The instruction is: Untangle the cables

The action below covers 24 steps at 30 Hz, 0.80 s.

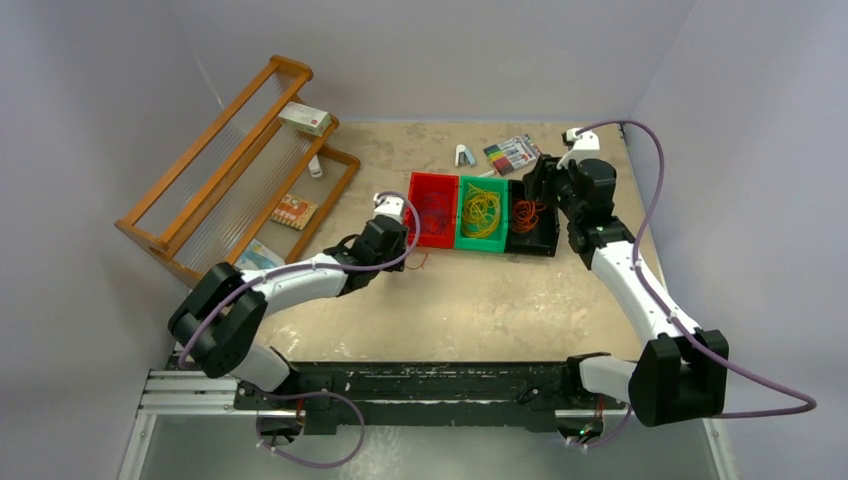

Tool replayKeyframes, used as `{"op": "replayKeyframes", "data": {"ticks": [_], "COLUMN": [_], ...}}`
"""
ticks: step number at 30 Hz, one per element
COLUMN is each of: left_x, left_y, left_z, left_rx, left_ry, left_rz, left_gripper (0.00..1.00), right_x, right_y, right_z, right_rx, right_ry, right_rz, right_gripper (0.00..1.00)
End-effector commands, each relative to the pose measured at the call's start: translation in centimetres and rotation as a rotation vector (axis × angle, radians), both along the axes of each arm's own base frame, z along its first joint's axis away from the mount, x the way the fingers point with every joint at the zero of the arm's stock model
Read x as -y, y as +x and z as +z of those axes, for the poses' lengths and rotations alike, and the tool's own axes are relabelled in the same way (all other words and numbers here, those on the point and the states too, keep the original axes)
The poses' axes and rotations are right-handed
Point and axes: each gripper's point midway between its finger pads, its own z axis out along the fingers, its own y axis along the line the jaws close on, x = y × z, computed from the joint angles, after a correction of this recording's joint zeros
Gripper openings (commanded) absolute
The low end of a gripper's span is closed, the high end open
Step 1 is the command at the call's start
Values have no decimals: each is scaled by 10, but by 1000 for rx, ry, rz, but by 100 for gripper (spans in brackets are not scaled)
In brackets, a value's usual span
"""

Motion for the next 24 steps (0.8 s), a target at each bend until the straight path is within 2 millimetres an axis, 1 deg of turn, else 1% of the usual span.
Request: {"op": "replayKeyframes", "data": {"ticks": [1, 5, 7, 10, 11, 13, 15, 18, 20, 21, 24], "left_x": [14, 15, 13, 9, 8, 6, 5, 4, 2, 2, -4], "left_y": [21, 27, 30, 35, 35, 36, 34, 26, 19, 15, 5], "left_z": [3, -10, -12, -4, 1, 13, 30, 58, 77, 92, 123], "left_rx": [67, 54, 58, 80, 89, 112, 135, 166, 178, 191, 217], "left_ry": [13, 66, 91, 111, 111, 101, 83, 38, 10, -11, -26], "left_rz": [-31, -47, -41, -23, -19, -11, -5, -9, -21, -33, -50], "left_gripper": [40, 33, 26, 10, 7, 1, 0, 0, 0, 0, 0], "right_x": [-3, -1, 0, -1, -2, -5, -8, -18, -27, -36, -57], "right_y": [5, 4, 3, 2, 1, 1, 0, -3, -5, -8, -14], "right_z": [19, 23, 25, 28, 28, 30, 31, 33, 35, 37, 41], "right_rx": [64, 72, 80, 91, 95, 107, 120, 144, 161, 175, 198], "right_ry": [-27, -36, -37, -36, -34, -29, -23, -9, 4, 14, 40], "right_rz": [35, 32, 27, 32, 38, 53, 74, 130, 185, 236, 355], "right_gripper": [58, 58, 58, 58, 58, 58, 58, 59, 59, 59, 59]}}
